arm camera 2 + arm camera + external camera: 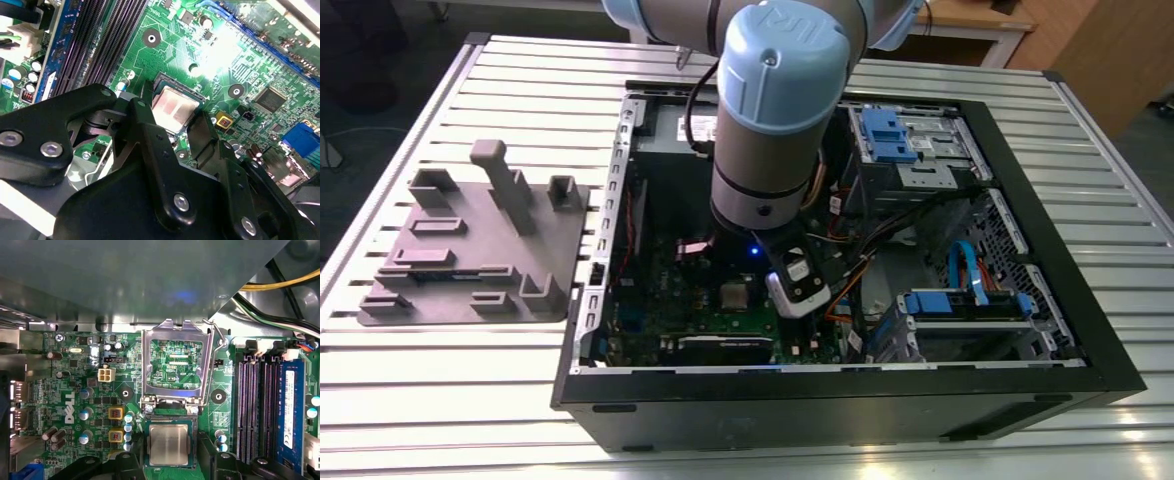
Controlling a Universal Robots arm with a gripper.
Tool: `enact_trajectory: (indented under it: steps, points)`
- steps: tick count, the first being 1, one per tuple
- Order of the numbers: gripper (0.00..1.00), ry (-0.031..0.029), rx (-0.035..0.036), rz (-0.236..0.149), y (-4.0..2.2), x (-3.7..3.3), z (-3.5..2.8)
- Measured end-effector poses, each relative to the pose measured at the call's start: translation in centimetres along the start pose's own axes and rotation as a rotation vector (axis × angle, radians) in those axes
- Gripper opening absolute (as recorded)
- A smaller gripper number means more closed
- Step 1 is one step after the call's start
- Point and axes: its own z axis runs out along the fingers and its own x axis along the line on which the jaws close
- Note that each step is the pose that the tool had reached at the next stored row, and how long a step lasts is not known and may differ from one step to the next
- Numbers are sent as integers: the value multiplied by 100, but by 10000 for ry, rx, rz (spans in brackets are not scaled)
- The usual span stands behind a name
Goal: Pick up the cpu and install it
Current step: 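Place the cpu into insertion slot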
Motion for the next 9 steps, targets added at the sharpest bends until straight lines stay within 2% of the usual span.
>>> enact_trajectory:
  steps: [8, 9]
  points:
    - [53, 6, -10, 0, 0, 1, -7]
    - [46, 6, -13, 0, -1, 1, -7]
